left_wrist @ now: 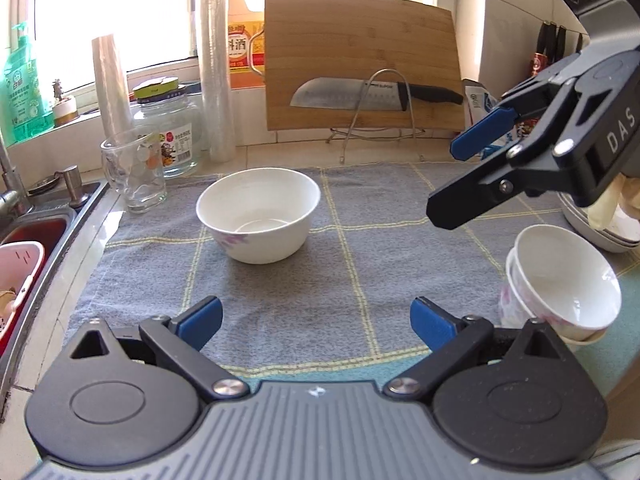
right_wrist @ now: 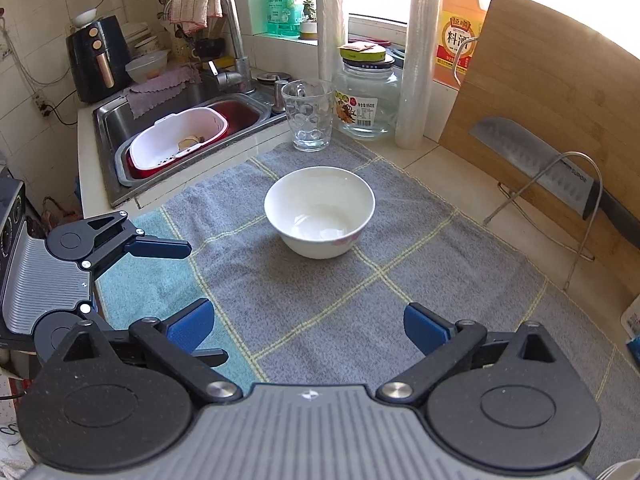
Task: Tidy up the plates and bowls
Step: 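Move the right tool to the third white bowl on the towel, then grip the rim of the third white bowl with the right tool, then lift and carry the third bowl over the bowl stack with the right tool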
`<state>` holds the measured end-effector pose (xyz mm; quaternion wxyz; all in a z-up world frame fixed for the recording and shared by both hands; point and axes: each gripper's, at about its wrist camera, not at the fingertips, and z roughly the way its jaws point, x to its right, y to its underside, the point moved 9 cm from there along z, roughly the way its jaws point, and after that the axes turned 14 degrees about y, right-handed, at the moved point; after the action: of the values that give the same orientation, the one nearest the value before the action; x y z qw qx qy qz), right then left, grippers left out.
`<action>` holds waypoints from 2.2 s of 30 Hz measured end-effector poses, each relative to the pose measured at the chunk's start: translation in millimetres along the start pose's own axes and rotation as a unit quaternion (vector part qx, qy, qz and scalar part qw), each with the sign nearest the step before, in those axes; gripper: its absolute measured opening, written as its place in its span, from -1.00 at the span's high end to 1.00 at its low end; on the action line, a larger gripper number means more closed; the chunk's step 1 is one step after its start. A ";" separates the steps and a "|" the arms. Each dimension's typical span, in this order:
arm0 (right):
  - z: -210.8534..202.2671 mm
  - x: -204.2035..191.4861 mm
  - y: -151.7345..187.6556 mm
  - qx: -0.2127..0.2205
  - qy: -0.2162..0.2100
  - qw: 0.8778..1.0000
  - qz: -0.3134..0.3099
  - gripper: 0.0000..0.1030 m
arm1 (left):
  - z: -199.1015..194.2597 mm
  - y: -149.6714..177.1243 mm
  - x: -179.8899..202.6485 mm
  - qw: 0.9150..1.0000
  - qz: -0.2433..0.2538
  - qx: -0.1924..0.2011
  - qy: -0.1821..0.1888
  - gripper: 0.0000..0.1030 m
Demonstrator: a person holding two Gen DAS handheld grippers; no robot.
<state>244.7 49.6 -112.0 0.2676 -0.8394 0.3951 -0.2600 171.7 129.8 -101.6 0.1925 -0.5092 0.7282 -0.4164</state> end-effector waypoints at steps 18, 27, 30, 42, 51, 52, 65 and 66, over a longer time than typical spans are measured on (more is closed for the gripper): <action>70.3 0.7 -45.9 -0.019 0.022 0.999 -0.026 -1.00 | 33.8 -26.0 -48.2 0.999 0.012 0.017 -0.044 -0.94; 98.0 4.0 -68.7 -0.023 -0.017 1.000 -0.012 -0.98 | 63.5 -32.1 -59.4 1.000 0.017 0.005 -0.020 -0.93; 109.8 4.5 -71.9 -0.033 -0.029 0.999 -0.008 -0.95 | 69.2 -33.9 -60.1 1.000 0.018 0.006 -0.010 -0.91; 145.2 4.8 -81.2 -0.066 -0.070 0.995 0.014 -0.56 | 80.8 -39.7 -62.7 1.000 0.016 0.011 0.010 -0.86; 153.9 3.6 -84.4 -0.073 -0.089 0.993 0.022 -0.36 | 83.0 -41.7 -62.2 1.000 0.020 0.013 0.011 -0.84; 154.1 3.4 -84.4 -0.074 -0.091 0.993 0.023 -0.35 | 82.9 -41.7 -62.7 1.000 0.018 0.014 0.012 -0.84; 160.3 2.2 -82.1 -0.090 -0.106 0.989 0.041 -0.35 | 83.3 -42.3 -63.9 1.000 0.017 0.010 0.012 -0.84; 159.1 2.1 -82.4 -0.089 -0.108 0.989 0.044 -0.35 | 83.1 -42.0 -63.9 1.000 0.018 0.009 0.012 -0.84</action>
<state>392.1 131.6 -172.3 0.2436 -0.8650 0.4220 -0.1199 280.7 147.7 -125.2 0.1963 -0.4893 0.7355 -0.4256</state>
